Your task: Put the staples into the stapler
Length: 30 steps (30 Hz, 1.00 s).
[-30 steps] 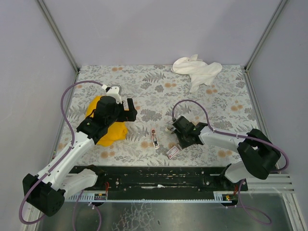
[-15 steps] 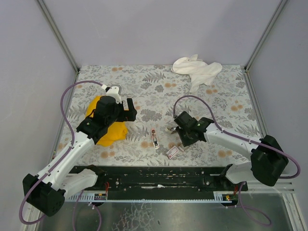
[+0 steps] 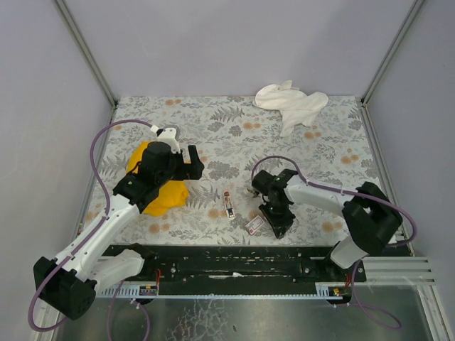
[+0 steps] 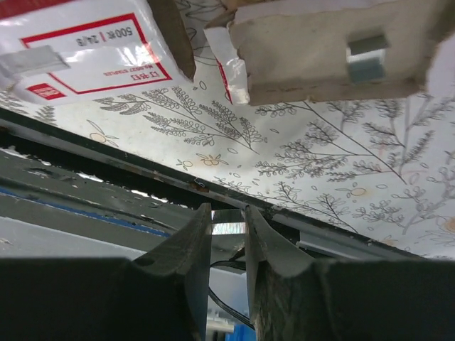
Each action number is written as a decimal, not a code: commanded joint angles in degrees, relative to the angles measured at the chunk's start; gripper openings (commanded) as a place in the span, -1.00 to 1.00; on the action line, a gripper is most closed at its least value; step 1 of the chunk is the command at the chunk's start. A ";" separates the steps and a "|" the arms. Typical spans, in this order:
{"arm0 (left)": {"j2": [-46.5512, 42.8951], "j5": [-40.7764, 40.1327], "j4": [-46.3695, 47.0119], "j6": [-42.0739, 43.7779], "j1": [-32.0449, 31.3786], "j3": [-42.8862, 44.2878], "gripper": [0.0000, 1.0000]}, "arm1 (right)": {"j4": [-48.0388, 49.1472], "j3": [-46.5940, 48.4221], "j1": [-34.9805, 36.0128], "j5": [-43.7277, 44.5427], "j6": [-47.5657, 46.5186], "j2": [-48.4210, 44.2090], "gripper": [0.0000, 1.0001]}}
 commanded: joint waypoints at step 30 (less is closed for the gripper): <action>-1.28 2.11 2.24 -0.52 0.35 -0.80 1.00 | 0.12 8.41 0.43 2.05 -2.63 14.71 -0.18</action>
